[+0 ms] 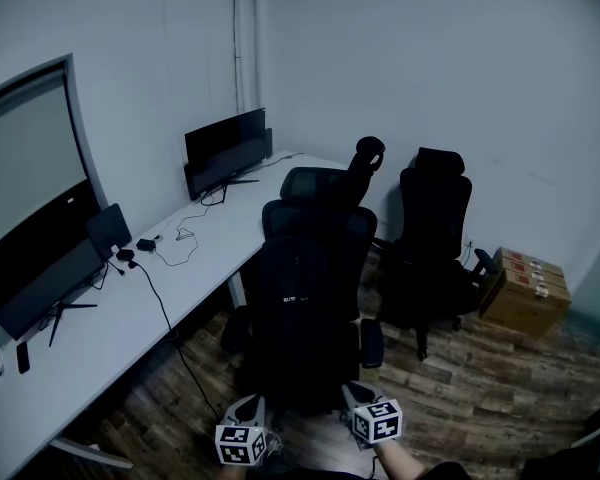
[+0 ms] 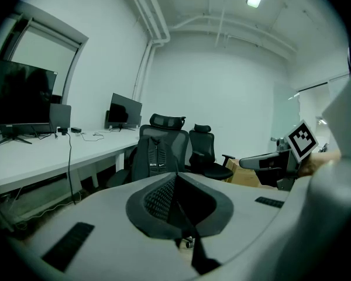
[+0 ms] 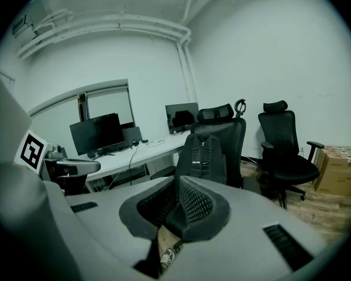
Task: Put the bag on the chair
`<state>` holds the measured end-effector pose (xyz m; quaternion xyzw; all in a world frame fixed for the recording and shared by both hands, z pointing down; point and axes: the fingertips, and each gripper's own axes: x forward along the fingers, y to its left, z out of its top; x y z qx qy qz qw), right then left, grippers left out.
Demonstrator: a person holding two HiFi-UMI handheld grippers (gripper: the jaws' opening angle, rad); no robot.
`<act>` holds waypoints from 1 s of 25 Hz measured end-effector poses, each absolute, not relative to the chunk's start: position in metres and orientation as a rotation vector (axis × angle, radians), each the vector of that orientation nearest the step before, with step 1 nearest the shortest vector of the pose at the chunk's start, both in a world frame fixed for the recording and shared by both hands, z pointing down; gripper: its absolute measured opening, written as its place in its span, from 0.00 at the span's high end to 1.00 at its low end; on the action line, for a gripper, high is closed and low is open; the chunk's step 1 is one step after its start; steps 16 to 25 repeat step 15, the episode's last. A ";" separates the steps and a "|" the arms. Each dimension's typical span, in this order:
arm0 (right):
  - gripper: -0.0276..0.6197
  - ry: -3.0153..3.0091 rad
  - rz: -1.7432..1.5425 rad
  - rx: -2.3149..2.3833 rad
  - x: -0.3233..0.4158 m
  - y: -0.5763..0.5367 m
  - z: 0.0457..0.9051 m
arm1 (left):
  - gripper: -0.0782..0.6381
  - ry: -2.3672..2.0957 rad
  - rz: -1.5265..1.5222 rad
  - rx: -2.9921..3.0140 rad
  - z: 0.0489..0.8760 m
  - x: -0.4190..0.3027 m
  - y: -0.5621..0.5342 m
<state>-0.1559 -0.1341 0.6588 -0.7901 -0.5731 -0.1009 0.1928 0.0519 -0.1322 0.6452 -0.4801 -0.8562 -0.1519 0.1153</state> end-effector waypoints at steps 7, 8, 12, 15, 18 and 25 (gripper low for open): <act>0.87 -1.631 -0.276 -2.208 -0.163 -0.145 0.658 | 0.86 -2.521 -0.435 -1.396 0.641 0.045 -0.141; 0.87 -1.632 -0.275 -2.209 -0.163 -0.146 0.658 | 0.86 -2.522 -0.434 -1.395 0.641 0.044 -0.142; 0.87 -1.636 -0.283 -2.204 -0.169 -0.150 0.657 | 0.86 -2.524 -0.434 -1.388 0.640 0.038 -0.145; 0.87 -1.639 -0.286 -2.201 -0.173 -0.153 0.657 | 0.86 -2.524 -0.437 -1.380 0.641 0.034 -0.147; 0.87 -1.639 -0.286 -2.201 -0.173 -0.153 0.657 | 0.86 -2.524 -0.437 -1.380 0.641 0.034 -0.147; 0.87 -1.639 -0.286 -2.201 -0.173 -0.153 0.657 | 0.86 -2.524 -0.437 -1.380 0.641 0.034 -0.147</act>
